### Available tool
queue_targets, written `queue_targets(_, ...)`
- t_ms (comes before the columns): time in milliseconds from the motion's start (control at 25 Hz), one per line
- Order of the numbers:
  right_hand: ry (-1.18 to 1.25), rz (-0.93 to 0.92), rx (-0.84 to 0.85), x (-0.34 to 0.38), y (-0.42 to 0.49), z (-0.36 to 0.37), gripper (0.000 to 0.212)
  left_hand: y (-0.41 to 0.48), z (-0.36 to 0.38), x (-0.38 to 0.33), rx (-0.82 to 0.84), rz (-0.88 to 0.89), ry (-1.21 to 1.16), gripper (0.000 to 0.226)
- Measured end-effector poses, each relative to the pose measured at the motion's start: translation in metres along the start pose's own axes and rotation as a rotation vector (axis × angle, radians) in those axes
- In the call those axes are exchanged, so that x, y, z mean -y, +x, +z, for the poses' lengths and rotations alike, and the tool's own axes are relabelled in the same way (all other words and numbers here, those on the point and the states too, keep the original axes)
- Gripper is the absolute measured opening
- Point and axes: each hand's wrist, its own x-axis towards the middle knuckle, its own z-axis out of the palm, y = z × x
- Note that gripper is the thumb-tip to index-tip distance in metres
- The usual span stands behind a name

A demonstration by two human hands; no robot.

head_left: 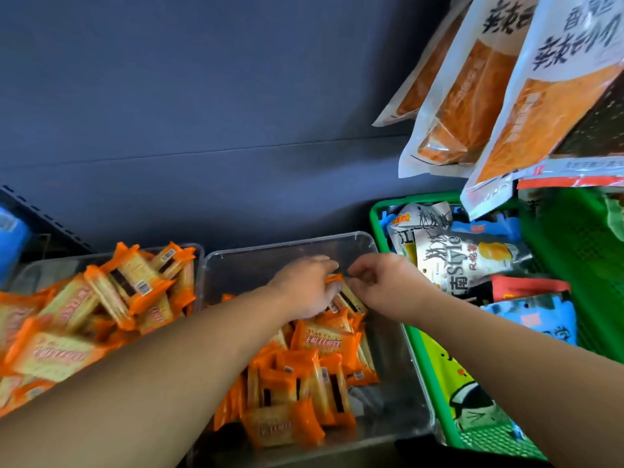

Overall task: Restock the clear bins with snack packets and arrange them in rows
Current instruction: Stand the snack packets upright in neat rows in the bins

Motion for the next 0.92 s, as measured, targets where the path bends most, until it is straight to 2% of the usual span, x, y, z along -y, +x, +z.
queue_targets(120,0.080,0.065,-0.048,-0.014,0.007,0.002,0.019,0.019,0.011,0.002,0.123,-0.090,0.105,0.067)
queue_targets(200,0.120,0.100,-0.063,-0.019,0.009,0.001,0.025,0.022,0.013,0.003,0.144,-0.119,0.142,0.068)
queue_targets(440,0.103,0.107,-0.027,-0.021,0.014,0.004,0.021,0.017,0.020,0.013,0.192,-0.117,-0.049,0.067)
queue_targets(600,0.056,0.103,-0.005,-0.016,0.012,0.002,0.019,0.015,0.017,0.008,0.134,-0.180,-0.113,0.063)
queue_targets(760,0.036,0.074,0.012,-0.013,0.011,0.000,0.018,0.012,0.010,0.003,0.181,-0.274,-0.291,0.098)
queue_targets(840,0.015,0.055,0.032,-0.011,0.012,-0.001,0.022,0.004,0.004,-0.003,0.251,-0.330,-0.405,0.086)
queue_targets(920,-0.020,0.020,0.105,-0.008,0.012,-0.001,0.034,-0.006,-0.001,-0.003,0.250,-0.305,-0.486,0.059)
